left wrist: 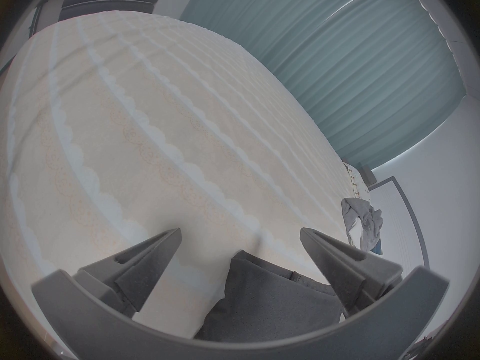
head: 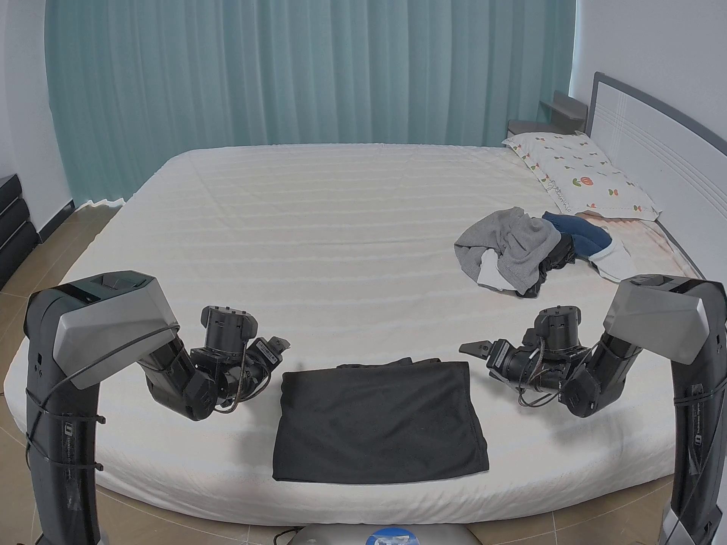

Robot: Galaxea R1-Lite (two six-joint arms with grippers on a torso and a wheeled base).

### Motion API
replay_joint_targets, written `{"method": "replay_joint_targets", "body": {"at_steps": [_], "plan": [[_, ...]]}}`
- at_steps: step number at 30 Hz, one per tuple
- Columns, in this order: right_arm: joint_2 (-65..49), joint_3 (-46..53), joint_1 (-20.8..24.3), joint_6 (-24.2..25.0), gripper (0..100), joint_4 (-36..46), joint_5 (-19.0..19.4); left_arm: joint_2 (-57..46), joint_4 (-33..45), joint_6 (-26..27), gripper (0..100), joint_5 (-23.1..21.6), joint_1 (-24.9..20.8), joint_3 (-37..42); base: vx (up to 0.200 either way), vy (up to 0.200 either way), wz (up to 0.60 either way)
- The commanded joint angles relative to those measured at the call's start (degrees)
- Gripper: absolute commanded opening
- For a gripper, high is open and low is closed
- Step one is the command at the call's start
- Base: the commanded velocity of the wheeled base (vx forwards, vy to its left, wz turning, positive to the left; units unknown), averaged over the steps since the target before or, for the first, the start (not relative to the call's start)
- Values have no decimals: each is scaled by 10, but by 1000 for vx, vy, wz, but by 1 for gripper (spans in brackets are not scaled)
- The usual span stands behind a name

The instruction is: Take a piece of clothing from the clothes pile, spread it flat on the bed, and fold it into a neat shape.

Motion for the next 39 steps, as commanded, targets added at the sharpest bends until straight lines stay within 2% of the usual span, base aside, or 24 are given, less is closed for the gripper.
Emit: {"method": "replay_joint_targets", "body": {"at_steps": [1,4,7,11,18,21,22,37,38,39], "plan": [[-67,77,-7,66,100,-28,-15,-8,2,-2,100,1,-3,4,-200,0,0],[-67,104,-7,110,100,-70,-29,-9,3,0,100,-2,-5,16,-133,0,0],[-45,125,-9,123,100,-120,-25,-12,5,9,100,-8,-12,31,0,0,0],[-16,138,-12,121,100,-170,-26,-26,-1,38,100,-42,-12,66,0,0,0],[-13,140,-13,121,100,-178,-22,-26,-26,126,100,-60,-26,108,0,0,0],[-13,140,-13,121,100,-178,-22,-25,-31,129,100,-60,-26,108,0,0,0],[-13,140,-13,121,100,-179,-22,-12,-74,153,100,-73,-34,106,0,0,0],[-12,139,-13,121,100,-179,-22,8,-75,167,100,-76,-58,80,0,0,0],[-12,139,-13,121,100,-178,-22,8,-74,167,0,-76,-58,80,0,0,0],[-12,139,-13,121,100,-179,-22,8,-74,167,0,-76,-58,80,0,0,0]]}}
